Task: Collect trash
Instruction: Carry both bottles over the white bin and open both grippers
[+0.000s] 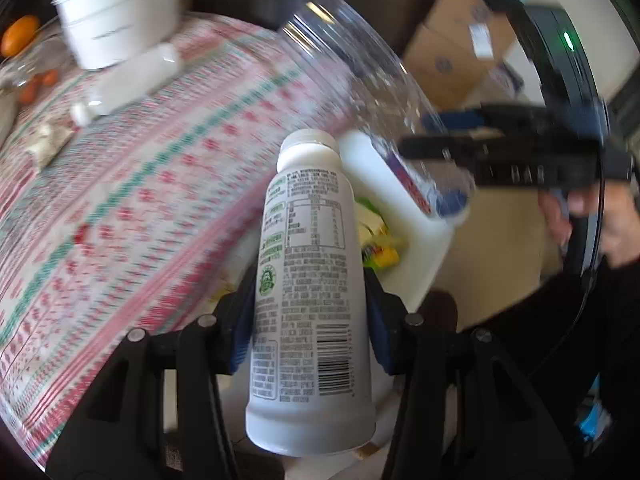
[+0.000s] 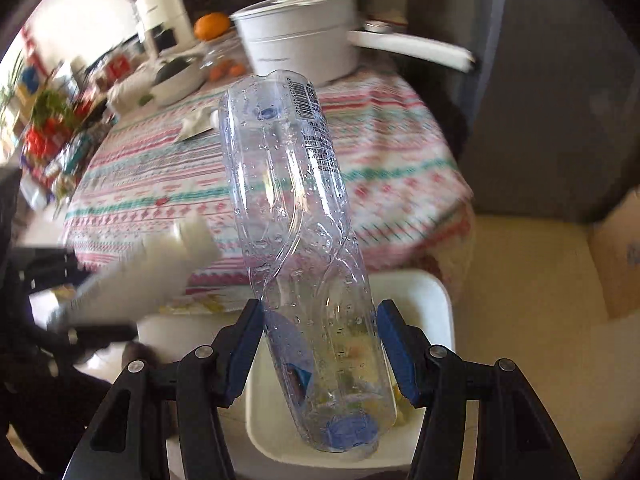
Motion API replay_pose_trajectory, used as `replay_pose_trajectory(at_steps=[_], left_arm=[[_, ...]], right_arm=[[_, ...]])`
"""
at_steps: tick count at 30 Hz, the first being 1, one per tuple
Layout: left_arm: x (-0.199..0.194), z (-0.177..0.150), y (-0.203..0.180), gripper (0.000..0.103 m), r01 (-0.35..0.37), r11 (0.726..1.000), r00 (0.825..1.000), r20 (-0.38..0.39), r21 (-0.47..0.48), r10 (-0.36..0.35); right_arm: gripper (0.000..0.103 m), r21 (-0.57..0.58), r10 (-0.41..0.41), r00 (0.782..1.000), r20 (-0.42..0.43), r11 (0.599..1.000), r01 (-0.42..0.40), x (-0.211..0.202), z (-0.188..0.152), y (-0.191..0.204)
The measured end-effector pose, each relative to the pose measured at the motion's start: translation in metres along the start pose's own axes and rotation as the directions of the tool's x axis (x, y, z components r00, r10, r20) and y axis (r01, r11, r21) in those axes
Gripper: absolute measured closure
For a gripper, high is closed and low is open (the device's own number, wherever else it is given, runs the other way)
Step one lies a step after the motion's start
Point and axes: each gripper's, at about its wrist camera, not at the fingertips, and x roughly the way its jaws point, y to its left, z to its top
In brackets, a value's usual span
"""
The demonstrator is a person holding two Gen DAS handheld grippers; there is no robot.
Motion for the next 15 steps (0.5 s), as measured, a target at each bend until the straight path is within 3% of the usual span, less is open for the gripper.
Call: replay_pose_trajectory(at_steps=[9,15], left_arm=[[0.048,-0.002,-0.039,0.052,-0.01,0.991,0.993,-0.116,0.133,0.026],[0.069,0.008,-0.042,0.052,-0.006,0.991,0.988,-0.15,0.132,0.026]], right_arm=[[0.043,0.074,-0.047,0.998,0.032,0.996,0.045,-0.011,-0.024,-0.032],[0.043,0.109,-0.036,0.999,0.026,0.993,0.033,-0.007,-0.03,-0.045]])
